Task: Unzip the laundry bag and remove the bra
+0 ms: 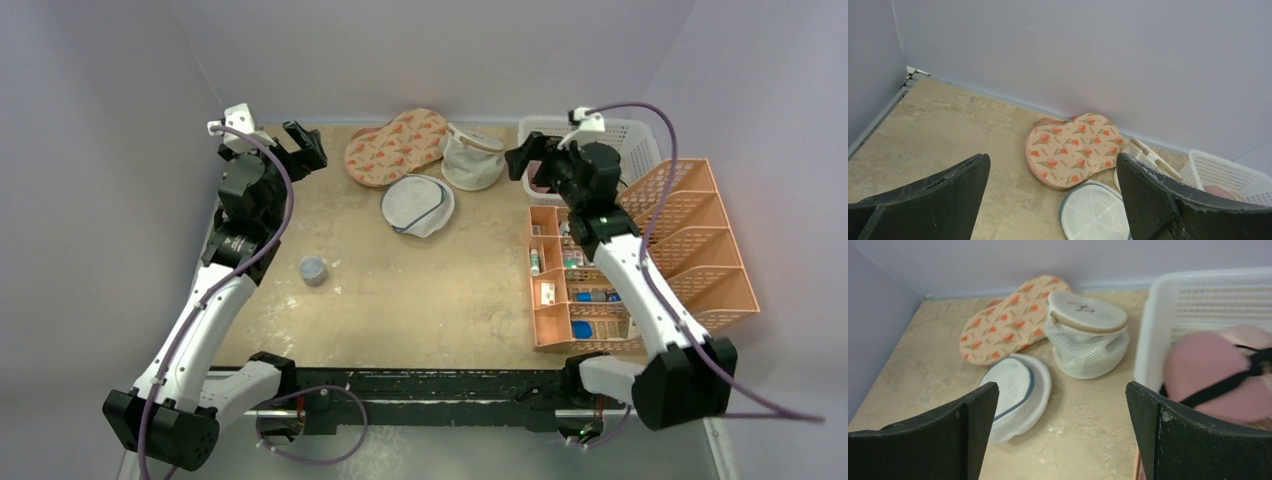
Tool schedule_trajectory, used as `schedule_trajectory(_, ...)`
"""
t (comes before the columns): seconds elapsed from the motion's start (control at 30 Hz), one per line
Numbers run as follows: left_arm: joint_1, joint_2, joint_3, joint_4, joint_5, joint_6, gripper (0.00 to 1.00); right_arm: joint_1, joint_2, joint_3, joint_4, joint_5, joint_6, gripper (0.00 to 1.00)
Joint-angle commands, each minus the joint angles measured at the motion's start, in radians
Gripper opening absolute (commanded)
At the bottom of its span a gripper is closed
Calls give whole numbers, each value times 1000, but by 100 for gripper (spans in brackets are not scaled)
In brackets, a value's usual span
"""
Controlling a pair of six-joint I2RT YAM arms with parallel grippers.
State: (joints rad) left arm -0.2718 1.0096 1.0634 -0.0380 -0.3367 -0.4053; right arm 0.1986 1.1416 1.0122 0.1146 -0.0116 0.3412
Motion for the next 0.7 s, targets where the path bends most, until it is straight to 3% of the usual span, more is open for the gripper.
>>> schedule_trajectory(0.0, -8, 13, 4, 92, 6, -30, 97, 13, 171, 91, 110, -258, 31, 100)
schedule_trajectory(0.13, -9, 30, 5, 105, 14, -36, 97, 50, 388, 191, 95, -347, 47, 100)
schedule_trajectory(0.47, -10, 43, 4, 125, 31, -49, 97, 114, 784, 471, -17, -366, 51, 100)
schedule_trajectory(0.67, -10, 49, 3, 127, 33, -52, 97, 203, 872, 474, -9, -213, 148, 100)
